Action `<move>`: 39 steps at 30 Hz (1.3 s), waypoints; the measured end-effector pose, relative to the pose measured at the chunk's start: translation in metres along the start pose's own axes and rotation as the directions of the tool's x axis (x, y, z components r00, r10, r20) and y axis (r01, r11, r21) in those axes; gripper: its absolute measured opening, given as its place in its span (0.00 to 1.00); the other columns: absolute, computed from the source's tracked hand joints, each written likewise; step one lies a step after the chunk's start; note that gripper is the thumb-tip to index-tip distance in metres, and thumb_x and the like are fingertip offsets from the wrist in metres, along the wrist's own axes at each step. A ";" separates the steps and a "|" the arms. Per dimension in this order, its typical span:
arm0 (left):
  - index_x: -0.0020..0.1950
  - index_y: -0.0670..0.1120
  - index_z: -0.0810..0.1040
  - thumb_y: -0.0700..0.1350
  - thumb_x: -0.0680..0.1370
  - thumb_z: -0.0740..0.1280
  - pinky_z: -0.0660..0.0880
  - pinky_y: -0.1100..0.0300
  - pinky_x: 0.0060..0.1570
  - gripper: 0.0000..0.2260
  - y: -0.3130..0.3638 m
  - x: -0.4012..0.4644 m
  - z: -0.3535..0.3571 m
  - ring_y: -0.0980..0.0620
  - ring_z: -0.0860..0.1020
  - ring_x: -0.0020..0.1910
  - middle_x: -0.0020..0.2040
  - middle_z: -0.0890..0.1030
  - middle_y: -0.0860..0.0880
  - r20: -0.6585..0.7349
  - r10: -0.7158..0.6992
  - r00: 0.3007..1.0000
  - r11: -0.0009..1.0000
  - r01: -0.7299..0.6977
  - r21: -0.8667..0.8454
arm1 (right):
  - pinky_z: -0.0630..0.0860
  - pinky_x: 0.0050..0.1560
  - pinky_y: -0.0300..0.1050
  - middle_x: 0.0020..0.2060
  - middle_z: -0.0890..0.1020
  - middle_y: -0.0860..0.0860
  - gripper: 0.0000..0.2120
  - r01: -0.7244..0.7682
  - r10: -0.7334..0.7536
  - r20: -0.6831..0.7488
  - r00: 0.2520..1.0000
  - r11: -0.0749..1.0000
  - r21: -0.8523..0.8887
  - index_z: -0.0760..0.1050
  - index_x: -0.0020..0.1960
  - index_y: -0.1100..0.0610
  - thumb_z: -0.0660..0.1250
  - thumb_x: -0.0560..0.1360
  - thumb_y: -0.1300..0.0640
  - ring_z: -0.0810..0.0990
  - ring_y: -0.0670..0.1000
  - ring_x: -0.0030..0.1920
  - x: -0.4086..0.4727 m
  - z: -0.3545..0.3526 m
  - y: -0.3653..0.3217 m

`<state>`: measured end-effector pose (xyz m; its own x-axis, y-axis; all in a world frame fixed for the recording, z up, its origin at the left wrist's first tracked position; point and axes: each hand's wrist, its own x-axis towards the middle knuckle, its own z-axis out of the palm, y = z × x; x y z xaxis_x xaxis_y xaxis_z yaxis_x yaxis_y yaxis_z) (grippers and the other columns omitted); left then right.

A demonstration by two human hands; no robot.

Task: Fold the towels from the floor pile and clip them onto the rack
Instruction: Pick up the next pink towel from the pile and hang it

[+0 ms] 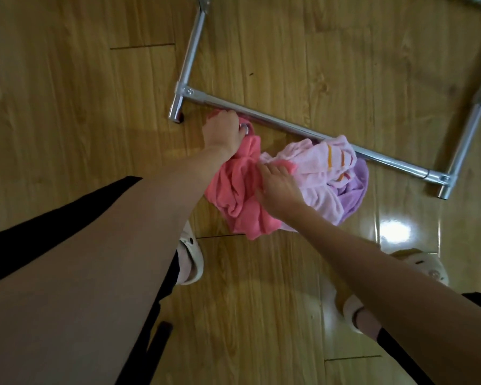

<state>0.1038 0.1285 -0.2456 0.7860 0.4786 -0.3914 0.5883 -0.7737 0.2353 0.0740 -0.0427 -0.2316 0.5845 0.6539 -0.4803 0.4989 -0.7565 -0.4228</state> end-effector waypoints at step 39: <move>0.39 0.44 0.74 0.35 0.79 0.60 0.68 0.70 0.36 0.10 0.131 -0.389 -0.359 0.61 0.72 0.32 0.31 0.74 0.55 -0.104 0.303 0.947 0.138 -0.151 -0.979 | 0.72 0.49 0.32 0.50 0.77 0.48 0.16 0.313 -0.044 -0.515 0.856 0.837 0.449 0.78 0.54 0.59 0.74 0.67 0.60 0.75 0.45 0.49 -0.323 -0.260 -0.112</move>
<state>-0.0567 -0.0104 0.2567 0.9425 0.2622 -0.2070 0.1481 0.2275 0.9624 -0.0043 -0.1716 0.1711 0.8081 0.5890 0.0031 0.3130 -0.4250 -0.8494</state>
